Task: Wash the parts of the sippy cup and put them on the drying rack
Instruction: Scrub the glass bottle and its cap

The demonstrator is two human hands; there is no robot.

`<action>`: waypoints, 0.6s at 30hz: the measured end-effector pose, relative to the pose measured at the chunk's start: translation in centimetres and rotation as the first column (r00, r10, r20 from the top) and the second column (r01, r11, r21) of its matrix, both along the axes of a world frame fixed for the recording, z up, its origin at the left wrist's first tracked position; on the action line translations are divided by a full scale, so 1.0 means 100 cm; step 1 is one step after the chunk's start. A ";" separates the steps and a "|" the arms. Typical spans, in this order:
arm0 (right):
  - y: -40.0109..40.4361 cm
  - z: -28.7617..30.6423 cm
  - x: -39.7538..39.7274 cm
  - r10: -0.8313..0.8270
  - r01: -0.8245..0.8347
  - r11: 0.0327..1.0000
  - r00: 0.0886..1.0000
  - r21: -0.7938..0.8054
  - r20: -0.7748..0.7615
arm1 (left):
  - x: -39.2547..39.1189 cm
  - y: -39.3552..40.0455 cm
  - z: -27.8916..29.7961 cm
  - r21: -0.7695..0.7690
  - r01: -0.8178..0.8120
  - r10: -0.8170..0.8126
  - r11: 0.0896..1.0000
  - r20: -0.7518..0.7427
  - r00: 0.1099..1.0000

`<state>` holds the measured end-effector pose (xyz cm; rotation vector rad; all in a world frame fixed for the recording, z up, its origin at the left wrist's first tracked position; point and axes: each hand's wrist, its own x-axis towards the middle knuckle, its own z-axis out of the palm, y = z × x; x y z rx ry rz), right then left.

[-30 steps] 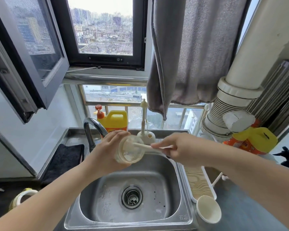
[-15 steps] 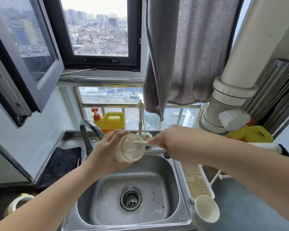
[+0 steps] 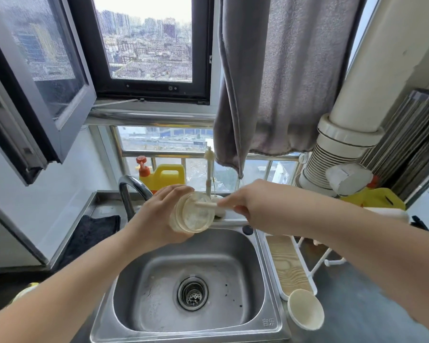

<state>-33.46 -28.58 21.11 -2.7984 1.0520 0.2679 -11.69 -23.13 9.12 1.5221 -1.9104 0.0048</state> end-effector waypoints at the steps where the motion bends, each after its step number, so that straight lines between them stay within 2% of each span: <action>1: -0.001 -0.001 0.001 0.006 -0.006 1.000 1.000 -0.016 0.008 | -0.001 0.000 0.005 0.009 0.012 -0.012 1.000 -0.007 1.000; 5: 0.001 -0.011 0.007 0.028 -0.028 1.000 1.000 0.010 0.001 | -0.004 -0.003 0.028 0.044 0.038 -0.041 0.998 0.067 0.997; 7: 0.001 -0.009 0.006 0.091 -0.091 0.996 0.995 -0.008 -0.042 | -0.004 -0.004 0.038 0.127 0.049 -0.059 0.991 0.078 0.995; 10: 0.000 -0.002 0.002 0.187 -0.193 0.981 0.964 -0.013 -0.188 | -0.004 -0.005 0.043 0.300 0.100 -0.140 0.949 0.118 0.983; 13: -0.002 0.010 -0.003 0.200 -0.234 0.965 0.948 -0.121 -0.247 | -0.001 -0.007 0.046 0.446 0.118 -0.208 0.887 0.158 0.965; 15: 0.000 0.014 -0.001 0.187 -0.237 0.950 0.954 -0.204 -0.235 | 0.002 -0.010 0.052 0.467 0.118 -0.222 0.876 0.175 0.959; 18: 0.008 0.005 0.003 0.188 -0.246 0.935 0.955 -0.254 -0.231 | 0.005 -0.015 0.060 0.412 0.117 -0.208 0.903 0.184 0.961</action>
